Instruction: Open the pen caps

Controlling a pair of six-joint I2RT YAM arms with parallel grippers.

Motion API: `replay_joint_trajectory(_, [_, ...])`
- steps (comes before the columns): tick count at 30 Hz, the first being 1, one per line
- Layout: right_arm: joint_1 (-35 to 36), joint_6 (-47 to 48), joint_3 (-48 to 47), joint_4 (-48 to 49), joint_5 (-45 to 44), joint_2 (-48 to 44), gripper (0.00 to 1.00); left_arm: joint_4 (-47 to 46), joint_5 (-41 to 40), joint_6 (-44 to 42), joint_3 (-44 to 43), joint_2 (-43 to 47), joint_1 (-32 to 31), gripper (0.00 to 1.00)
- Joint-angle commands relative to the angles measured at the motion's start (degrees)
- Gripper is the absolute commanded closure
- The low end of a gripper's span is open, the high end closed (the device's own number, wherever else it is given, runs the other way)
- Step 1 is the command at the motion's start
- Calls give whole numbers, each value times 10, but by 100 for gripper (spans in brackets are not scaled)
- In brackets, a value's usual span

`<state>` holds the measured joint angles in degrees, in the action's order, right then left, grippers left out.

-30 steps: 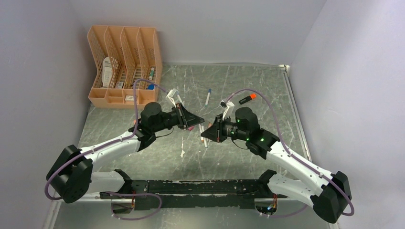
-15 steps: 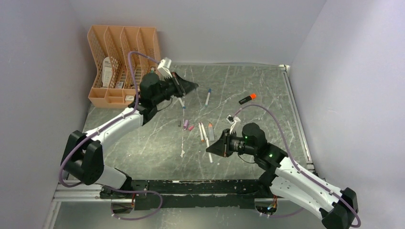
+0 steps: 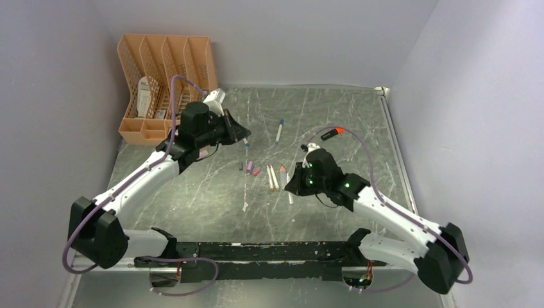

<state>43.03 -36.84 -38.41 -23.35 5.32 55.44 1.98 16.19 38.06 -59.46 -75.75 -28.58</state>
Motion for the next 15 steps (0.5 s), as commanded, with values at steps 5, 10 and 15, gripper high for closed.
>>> replay_joint_trajectory(5, [-89, 86, -67, 6, -89, 178, 100, 131, -57, -41, 64, 68, 7, 93])
replay_joint_trajectory(10, [-122, 110, -101, 57, -60, 274, 100, 133, -61, -40, 80, 64, 10, 93])
replay_joint_trajectory(15, [-137, 113, -131, 95, -23, 347, 100, 123, -59, -36, 89, 47, 11, 93])
